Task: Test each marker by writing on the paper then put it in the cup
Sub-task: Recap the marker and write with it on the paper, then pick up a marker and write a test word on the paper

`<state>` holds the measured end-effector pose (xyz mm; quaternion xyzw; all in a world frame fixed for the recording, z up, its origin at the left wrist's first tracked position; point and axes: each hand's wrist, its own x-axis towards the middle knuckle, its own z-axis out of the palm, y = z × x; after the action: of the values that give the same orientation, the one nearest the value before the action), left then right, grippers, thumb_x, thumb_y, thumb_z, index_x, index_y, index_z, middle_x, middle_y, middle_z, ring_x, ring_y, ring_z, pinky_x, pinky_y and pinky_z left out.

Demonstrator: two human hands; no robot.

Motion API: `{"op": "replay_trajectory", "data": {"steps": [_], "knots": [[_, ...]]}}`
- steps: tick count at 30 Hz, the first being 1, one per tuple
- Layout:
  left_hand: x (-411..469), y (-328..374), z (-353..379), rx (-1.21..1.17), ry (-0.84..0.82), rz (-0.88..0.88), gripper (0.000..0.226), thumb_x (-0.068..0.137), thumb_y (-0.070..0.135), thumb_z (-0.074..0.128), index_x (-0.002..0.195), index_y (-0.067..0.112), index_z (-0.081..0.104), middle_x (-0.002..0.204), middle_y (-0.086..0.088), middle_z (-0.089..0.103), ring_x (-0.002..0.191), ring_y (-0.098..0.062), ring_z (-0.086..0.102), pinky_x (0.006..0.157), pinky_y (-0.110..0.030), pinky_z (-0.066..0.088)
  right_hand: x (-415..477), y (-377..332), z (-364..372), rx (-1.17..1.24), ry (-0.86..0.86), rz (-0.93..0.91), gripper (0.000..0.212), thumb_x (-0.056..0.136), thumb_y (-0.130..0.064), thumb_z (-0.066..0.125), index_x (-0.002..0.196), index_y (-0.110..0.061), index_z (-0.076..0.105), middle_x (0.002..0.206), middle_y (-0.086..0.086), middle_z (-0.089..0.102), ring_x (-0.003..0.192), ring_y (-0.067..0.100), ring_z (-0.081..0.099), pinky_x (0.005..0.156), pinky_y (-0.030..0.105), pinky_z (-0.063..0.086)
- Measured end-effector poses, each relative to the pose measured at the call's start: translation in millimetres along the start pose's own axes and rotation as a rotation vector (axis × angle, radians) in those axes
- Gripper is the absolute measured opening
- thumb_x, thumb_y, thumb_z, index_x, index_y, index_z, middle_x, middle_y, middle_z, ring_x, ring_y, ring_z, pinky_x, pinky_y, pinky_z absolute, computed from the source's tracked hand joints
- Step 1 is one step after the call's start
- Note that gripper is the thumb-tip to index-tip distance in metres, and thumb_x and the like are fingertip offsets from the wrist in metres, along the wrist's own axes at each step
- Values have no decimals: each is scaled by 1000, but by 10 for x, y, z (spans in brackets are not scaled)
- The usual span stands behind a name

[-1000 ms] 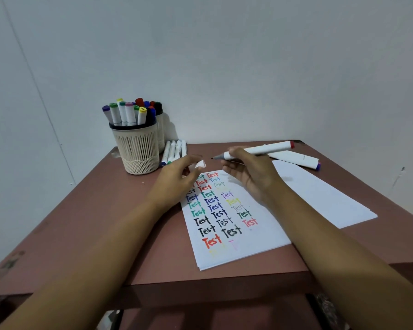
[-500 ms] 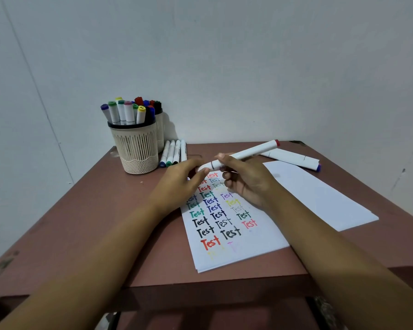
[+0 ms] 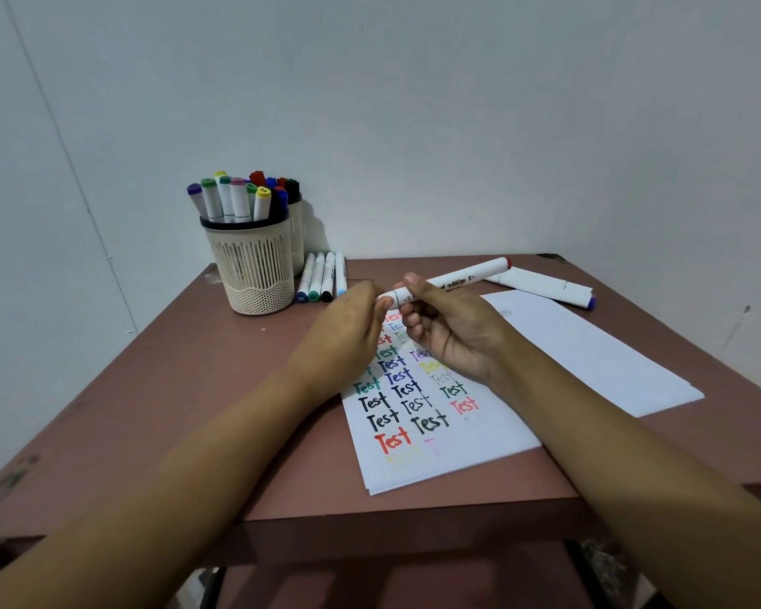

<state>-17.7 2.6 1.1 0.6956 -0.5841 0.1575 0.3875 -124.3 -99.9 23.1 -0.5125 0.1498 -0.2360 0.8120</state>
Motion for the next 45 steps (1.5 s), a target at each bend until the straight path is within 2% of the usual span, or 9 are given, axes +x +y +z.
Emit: {"op": "replay_trajectory", "data": {"steps": [8, 12, 15, 21, 24, 26, 35, 39, 45], "knots": [[80, -186, -58, -22, 64, -24, 19, 93, 12, 53, 103, -4, 56, 83, -1, 44, 68, 1, 39, 66, -5, 31, -48, 19, 58, -475, 80, -55, 38, 91, -42, 57, 78, -7, 64, 55, 2, 55, 44, 10, 47, 44, 22, 37], [81, -256, -93, 19, 41, -5, 21, 91, 10, 55, 110, 1, 58, 95, 2, 46, 76, -5, 43, 68, -6, 31, -2, 116, -37, -1301, 375, -822, 42, 92, -37, 54, 57, -14, 57, 56, 2, 55, 52, 11, 41, 52, 26, 31], [74, -258, -101, 6, 26, 3, 23, 90, 7, 56, 113, 2, 59, 100, 3, 49, 86, -8, 46, 72, -7, 30, 65, 110, -166, -1607, 401, -1125, 28, 85, -34, 55, 90, -14, 74, 79, 4, 63, 73, 24, 56, 65, 32, 41], [51, -265, -124, -35, 15, -19, 24, 92, 10, 55, 115, 6, 58, 101, 3, 54, 87, -1, 45, 75, 0, 31, 37, 130, -173, -1675, 213, -962, 22, 83, -13, 60, 103, -9, 71, 90, 6, 68, 85, 32, 62, 70, 41, 46], [52, -257, -128, -45, 11, -114, 34, 94, 19, 52, 128, 14, 51, 122, -2, 56, 102, -8, 51, 89, -20, 39, 18, 53, -155, -1639, 177, -796, 23, 92, -12, 55, 112, -8, 67, 99, 9, 64, 94, 29, 55, 79, 43, 44], [60, -270, -136, -12, -14, -217, 42, 95, 27, 49, 135, 16, 43, 130, -6, 51, 114, -18, 50, 98, -35, 40, 16, -65, -165, -1625, 203, -695, 23, 93, -12, 54, 111, -10, 67, 95, 8, 62, 87, 24, 53, 72, 35, 40], [42, -385, -119, 231, -395, -461, 42, 98, 34, 38, 134, 16, 46, 143, -9, 39, 131, -23, 37, 110, -38, 28, 214, -596, -866, -1694, 431, -245, 20, 87, 1, 48, 84, -3, 68, 83, 14, 64, 72, 27, 50, 52, 27, 31], [61, -366, -107, 298, -463, -478, 47, 99, 37, 32, 140, 14, 39, 152, -6, 28, 139, -21, 26, 115, -41, 18, 245, -553, -1117, -1754, 462, -208, 30, 91, 2, 43, 115, -1, 62, 131, 6, 55, 115, 26, 52, 79, 25, 34], [53, -353, -113, 308, -481, -480, 48, 100, 37, 30, 141, 15, 37, 153, -5, 25, 140, -20, 24, 116, -40, 15, 429, -520, -1259, -1851, 559, -218, 23, 82, 5, 46, 98, 5, 64, 94, 17, 61, 86, 30, 54, 65, 33, 35]]}}
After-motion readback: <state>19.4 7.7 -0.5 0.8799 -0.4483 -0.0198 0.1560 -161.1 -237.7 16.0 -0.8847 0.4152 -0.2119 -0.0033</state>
